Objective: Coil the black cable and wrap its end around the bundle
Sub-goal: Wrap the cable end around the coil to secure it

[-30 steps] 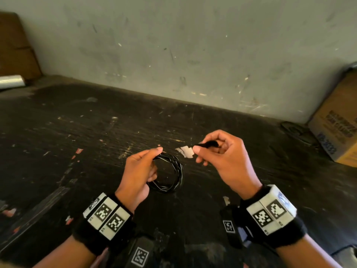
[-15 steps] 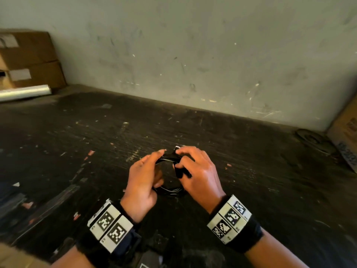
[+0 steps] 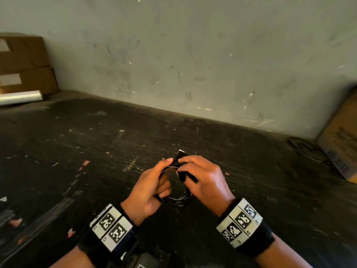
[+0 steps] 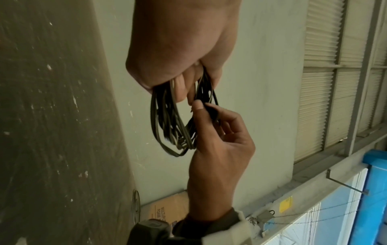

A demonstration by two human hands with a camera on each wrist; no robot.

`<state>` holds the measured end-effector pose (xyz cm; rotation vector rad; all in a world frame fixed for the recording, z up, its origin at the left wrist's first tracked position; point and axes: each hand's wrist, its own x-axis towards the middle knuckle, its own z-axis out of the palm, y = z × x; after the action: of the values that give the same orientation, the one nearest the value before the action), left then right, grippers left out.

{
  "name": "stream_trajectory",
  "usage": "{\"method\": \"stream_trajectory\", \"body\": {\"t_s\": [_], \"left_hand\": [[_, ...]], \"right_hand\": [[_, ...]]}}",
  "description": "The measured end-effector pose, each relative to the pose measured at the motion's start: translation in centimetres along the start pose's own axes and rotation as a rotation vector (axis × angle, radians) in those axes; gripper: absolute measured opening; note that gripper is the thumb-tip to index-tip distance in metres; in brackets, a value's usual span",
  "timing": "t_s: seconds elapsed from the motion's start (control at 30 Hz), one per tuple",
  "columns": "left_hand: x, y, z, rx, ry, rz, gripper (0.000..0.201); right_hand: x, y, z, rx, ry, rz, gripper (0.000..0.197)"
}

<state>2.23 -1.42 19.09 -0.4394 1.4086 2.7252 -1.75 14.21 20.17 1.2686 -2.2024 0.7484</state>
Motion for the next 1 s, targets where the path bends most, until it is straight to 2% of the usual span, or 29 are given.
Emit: {"method": "stream_trajectory", "body": {"t_s": [0.1, 0.2, 0.4, 0.63, 0.77, 0.83, 0.9, 1.0], "left_hand": [[0.4, 0.3, -0.4, 0.017, 0.013, 0.031, 0.026], [0.8, 0.3, -0.6, 0.061, 0.027, 0.071, 0.030], [0.9, 0.9, -1.3, 0.164, -0.067, 0.088, 0.015], [0.9, 1.5, -1.6, 0.205, -0.116, 0.103, 0.018], [0.9, 2.2, -1.9, 0.242, -0.147, 0.112, 0.019], [1.0, 2.5, -2.0, 0.258, -0.153, 0.101, 0.021], [1.2, 2.6, -2.0, 0.275, -0.149, 0.085, 0.027], [1.5, 2.9, -2.1, 0.314, -0.169, 0.085, 0.028]], "right_hand": [[0.6, 0.0, -0.5, 0.058, -0.023, 0.037, 0.020], [1.1, -0.1, -0.8, 0.099, 0.022, 0.073, 0.013], [2.0, -0.4, -0.6, 0.537, 0.095, 0.470, 0.008], [2.5, -1.4, 0.1, 0.734, 0.267, 0.604, 0.011], [2.8, -1.4, 0.1, 0.795, 0.262, 0.668, 0.014], [3.0, -1.2, 0.0, 0.861, 0.214, 0.744, 0.017], [3.3, -0.6, -0.5, 0.864, 0.073, 0.795, 0.022], [3.5, -0.1, -1.3, 0.786, -0.148, 0.752, 0.020]]}}
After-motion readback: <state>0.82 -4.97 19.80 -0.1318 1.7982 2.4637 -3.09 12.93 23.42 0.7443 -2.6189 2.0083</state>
